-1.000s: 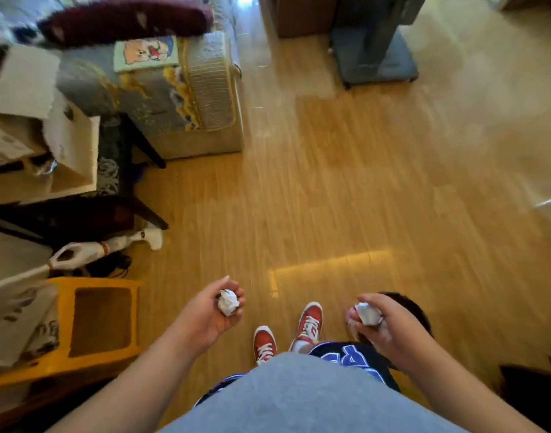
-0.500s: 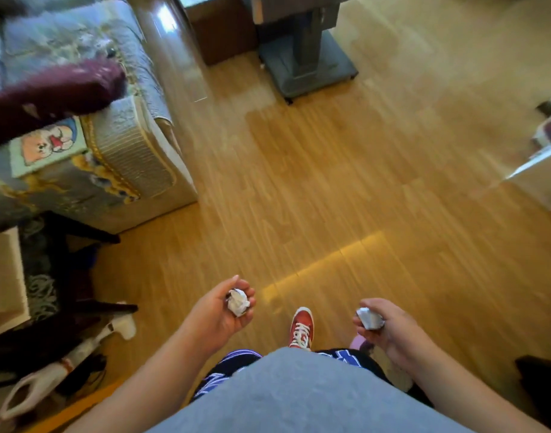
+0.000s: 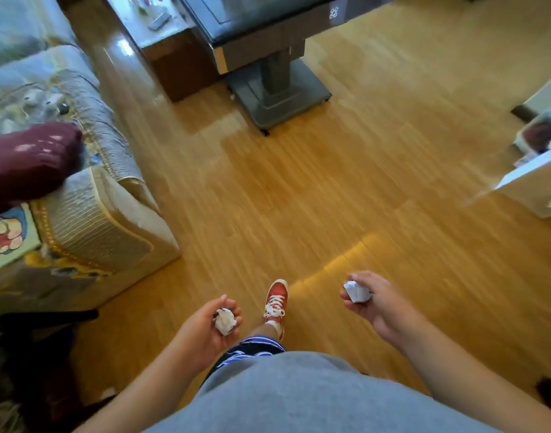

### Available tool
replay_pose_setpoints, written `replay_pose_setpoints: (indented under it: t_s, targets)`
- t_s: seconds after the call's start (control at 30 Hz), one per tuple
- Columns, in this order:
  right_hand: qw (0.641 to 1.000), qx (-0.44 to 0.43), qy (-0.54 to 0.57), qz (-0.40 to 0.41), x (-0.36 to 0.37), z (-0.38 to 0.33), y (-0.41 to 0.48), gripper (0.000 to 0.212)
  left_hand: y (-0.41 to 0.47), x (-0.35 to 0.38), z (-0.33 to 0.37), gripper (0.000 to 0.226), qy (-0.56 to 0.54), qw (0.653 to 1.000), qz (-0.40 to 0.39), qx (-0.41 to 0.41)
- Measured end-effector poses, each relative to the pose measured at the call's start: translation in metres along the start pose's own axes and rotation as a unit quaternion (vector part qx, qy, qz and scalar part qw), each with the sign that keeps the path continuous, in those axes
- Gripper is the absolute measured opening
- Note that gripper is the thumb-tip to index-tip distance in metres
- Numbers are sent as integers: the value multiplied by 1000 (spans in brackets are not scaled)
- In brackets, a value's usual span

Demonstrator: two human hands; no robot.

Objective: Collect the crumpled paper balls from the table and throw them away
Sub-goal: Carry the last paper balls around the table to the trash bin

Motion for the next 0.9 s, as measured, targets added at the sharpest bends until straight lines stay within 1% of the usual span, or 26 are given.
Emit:
replay_pose_setpoints:
  t_s: [0.1,0.17,0.27,0.33,0.43,0.57,0.67,0.73,0.83,0.9]
  targets:
    - [998,-3,47,47,-8,-25,11,4,29,40,53,20,77,996,-32,-10]
    - [994,-4,79,78,-20,-37,11,5,46,77,83,19,140,988,-60,-13]
    - [982,-13,138,131,-46,-46,5,5,69,142,112,18,202,973,-106,-30]
    - [968,-22,185,166,-67,-47,0,6,83,189,118,18,240,960,-139,-44]
    - [944,-22,244,221,-106,-41,-6,6,101,267,113,21,301,935,-178,-63]
    - [906,-9,312,284,-161,-26,-8,3,121,373,87,23,364,901,-221,-84]
    - [876,8,369,311,-200,-25,-3,1,132,443,63,24,402,876,-247,-101]
    - [859,11,409,308,-226,-29,0,2,137,484,51,25,421,864,-251,-112]
    - [865,-11,414,284,-261,-52,9,5,145,529,41,26,434,857,-250,-120]
    - [859,-2,419,294,-282,-73,16,2,152,551,41,23,433,861,-238,-120]
Point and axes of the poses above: each hand's wrist, its own y-axis towards the middle knuckle, its own x-axis out of the palm, z = x × y, the point moved 6 cm from there along y, towards the middle knuckle, and after that the axes turned 4 degrees about -z, right-handed, at the moved point
